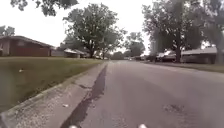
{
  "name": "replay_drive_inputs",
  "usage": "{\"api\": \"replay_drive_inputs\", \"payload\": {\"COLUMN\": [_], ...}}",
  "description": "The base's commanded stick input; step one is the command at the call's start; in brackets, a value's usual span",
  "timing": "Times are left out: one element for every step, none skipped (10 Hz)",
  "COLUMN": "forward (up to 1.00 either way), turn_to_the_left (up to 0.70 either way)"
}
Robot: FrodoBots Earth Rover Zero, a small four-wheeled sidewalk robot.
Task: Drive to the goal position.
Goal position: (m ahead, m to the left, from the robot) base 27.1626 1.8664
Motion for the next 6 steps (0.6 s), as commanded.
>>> {"api": "replay_drive_inputs", "payload": {"forward": [0.7, 0.7, 0.7, 0.7, 0.7, 0.7], "turn_to_the_left": [0.0, 0.0, 0.0, 0.0, 0.0, 0.0]}}
